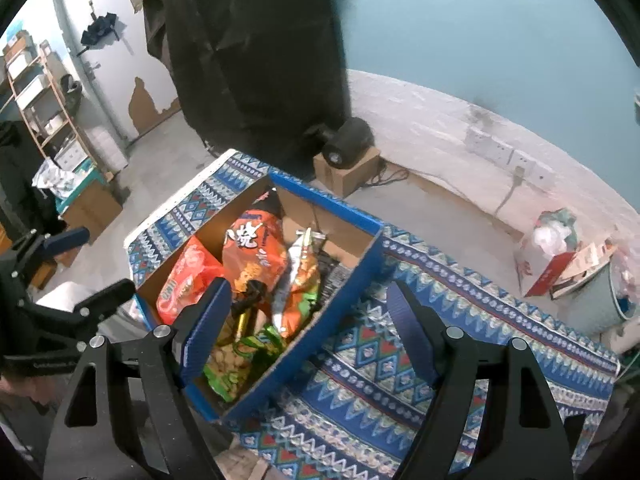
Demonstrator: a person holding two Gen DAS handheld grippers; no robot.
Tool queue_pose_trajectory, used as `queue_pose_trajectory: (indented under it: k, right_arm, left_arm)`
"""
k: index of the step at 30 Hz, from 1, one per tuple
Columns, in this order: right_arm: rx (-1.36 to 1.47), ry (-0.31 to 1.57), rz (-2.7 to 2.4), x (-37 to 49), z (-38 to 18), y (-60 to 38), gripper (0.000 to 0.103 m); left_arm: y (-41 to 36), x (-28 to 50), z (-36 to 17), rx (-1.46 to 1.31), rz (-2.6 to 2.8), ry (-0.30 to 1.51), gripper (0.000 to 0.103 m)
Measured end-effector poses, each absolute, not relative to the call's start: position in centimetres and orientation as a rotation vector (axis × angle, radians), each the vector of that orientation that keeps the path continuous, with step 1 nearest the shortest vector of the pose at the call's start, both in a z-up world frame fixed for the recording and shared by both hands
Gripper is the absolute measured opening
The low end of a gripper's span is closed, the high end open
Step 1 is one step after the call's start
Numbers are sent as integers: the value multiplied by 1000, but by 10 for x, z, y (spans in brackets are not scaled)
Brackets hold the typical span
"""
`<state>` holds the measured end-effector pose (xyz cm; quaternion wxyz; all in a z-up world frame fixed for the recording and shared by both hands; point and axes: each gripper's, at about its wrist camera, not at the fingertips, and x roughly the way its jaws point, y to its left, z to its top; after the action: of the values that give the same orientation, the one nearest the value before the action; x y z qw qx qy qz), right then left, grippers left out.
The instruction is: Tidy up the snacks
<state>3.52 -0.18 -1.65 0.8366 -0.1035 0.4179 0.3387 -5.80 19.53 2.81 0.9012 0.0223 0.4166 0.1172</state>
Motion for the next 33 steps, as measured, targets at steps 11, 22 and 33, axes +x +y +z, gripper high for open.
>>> queue_pose_trajectory:
  k: [11,22,33]
  right_arm:
    - [-204,838,659,29,-9,-34,79]
    - [-210,834,657,30,-10,-36,79]
    - [-215,841,657,30,-13,-36,79]
  left_arm:
    - [173,-59,39,103,223,829,102]
    - [168,-57,37,109,221,835,102]
    - [168,-57,38,111,222,836,102]
